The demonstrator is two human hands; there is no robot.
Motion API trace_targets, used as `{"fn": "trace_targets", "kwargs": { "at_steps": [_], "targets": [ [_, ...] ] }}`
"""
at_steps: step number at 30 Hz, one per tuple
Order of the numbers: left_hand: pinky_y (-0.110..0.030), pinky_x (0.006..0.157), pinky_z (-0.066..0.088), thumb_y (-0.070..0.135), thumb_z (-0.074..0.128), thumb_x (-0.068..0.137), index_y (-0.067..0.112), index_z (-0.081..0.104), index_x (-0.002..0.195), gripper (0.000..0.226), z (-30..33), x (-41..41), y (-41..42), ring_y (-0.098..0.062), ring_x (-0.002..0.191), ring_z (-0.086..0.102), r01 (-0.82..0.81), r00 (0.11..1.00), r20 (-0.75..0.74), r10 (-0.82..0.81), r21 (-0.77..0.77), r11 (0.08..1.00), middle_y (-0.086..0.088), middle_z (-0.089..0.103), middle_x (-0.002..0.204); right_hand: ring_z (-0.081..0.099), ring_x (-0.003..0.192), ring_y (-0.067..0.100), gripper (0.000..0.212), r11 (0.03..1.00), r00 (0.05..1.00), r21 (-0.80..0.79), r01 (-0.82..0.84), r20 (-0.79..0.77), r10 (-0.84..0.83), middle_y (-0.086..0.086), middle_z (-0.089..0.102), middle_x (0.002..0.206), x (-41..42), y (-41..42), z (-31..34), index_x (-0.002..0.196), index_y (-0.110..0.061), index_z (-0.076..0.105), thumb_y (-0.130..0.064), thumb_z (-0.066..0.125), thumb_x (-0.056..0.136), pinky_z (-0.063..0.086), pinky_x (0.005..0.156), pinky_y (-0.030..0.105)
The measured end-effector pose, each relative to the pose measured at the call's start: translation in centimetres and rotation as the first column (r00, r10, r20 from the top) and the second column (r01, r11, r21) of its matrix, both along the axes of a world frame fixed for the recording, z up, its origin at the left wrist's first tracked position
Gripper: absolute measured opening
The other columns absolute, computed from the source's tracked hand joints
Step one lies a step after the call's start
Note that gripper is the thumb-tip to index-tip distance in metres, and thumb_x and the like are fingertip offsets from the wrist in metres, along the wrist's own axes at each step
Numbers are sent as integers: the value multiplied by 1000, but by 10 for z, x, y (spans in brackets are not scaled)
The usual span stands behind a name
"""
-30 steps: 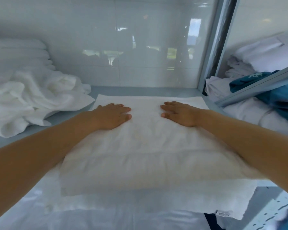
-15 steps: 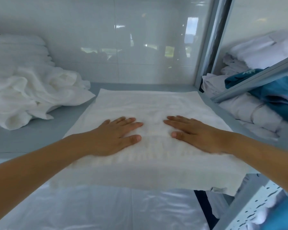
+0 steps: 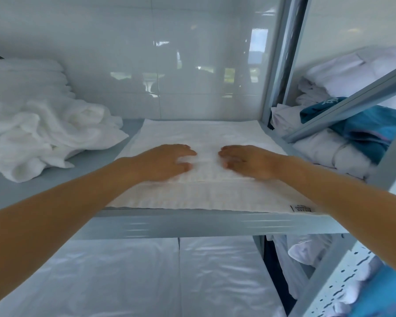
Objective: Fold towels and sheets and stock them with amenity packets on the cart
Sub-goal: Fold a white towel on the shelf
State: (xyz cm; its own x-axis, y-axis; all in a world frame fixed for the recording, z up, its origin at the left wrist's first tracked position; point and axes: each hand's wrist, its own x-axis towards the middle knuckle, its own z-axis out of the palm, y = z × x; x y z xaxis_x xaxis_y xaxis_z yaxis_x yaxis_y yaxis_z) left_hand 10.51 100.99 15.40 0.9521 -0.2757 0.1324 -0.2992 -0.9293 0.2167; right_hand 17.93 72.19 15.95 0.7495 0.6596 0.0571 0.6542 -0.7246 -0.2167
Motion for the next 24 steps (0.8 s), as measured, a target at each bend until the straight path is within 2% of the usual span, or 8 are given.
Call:
{"fn": "trace_targets", "kwargs": {
  "at_steps": [3, 5, 9, 12, 15, 17, 20, 24],
  "targets": [
    [-18, 109, 34, 63, 61, 92, 47, 59, 135, 45, -2, -29, -19, 5, 129, 48, 179, 980, 110, -168, -98, 979, 25, 54, 143, 41, 136, -6, 63, 981, 989, 168, -99, -92, 116, -24, 44, 153, -41, -4, -9, 147, -42, 50, -70, 58, 90, 30, 112, 17],
    [-21, 107, 39, 59, 63, 93, 45, 63, 131, 41, -3, -38, -30, 3, 124, 52, 179, 979, 106, -174, -34, 983, 25, 57, 139, 41, 134, -12, 58, 974, 985, 183, -135, -77, 151, -28, 44, 152, -57, -4, -13, 145, -42, 52, -66, 59, 92, 30, 107, 9],
    [-34, 107, 42, 43, 53, 102, 39, 61, 136, 34, 1, -41, -36, -8, 126, 54, 126, 982, 121, -143, 138, 982, 19, 58, 141, 47, 140, 11, 40, 984, 972, 53, -169, 174, 158, -6, 51, 153, -59, -6, -11, 144, -22, 59, -28, 53, 105, 34, 118, 28],
    [-33, 107, 43, 21, 50, 101, 38, 60, 137, 41, -2, -42, -16, -11, 126, 55, 92, 987, 114, -113, 170, 981, 17, 59, 141, 53, 135, 13, 42, 992, 968, 23, -122, 223, 114, -8, 56, 148, -53, -23, -9, 140, -23, 62, -13, 52, 101, 37, 116, 29],
    [-23, 111, 33, 6, 54, 97, 34, 62, 138, 50, -10, -47, 24, -12, 132, 53, 14, 989, 144, -35, 140, 990, 13, 58, 145, 59, 128, 16, 43, 999, 970, 49, 6, 244, -17, -9, 62, 142, -45, -55, -12, 135, -26, 66, -9, 52, 99, 42, 113, 33],
    [-17, 111, 28, 2, 57, 97, 33, 65, 135, 50, -15, -54, 56, -13, 134, 53, -41, 984, 176, 28, 66, 997, 12, 59, 143, 66, 115, 20, 37, 987, 953, 114, 118, 267, -144, -5, 70, 129, -39, -76, -16, 128, -27, 70, -11, 55, 98, 50, 104, 35],
    [-18, 110, 32, 2, 55, 99, 32, 64, 136, 48, -20, -64, 80, -10, 132, 55, -68, 979, 190, 72, -29, 997, 13, 60, 140, 71, 96, 28, 30, 949, 897, 217, 230, 330, -293, 2, 78, 107, -34, -92, -24, 112, -24, 77, -8, 57, 96, 55, 88, 35],
    [-24, 106, 38, 12, 53, 104, 21, 66, 135, 35, -2, -54, 77, -23, 126, 61, -86, 968, 229, 105, -91, 992, -1, 65, 136, 68, 92, 39, 29, 927, 831, 219, 305, 415, -371, 15, 76, 102, -30, -83, -12, 122, -23, 74, -14, 54, 102, 56, 82, 48]
  ]
}}
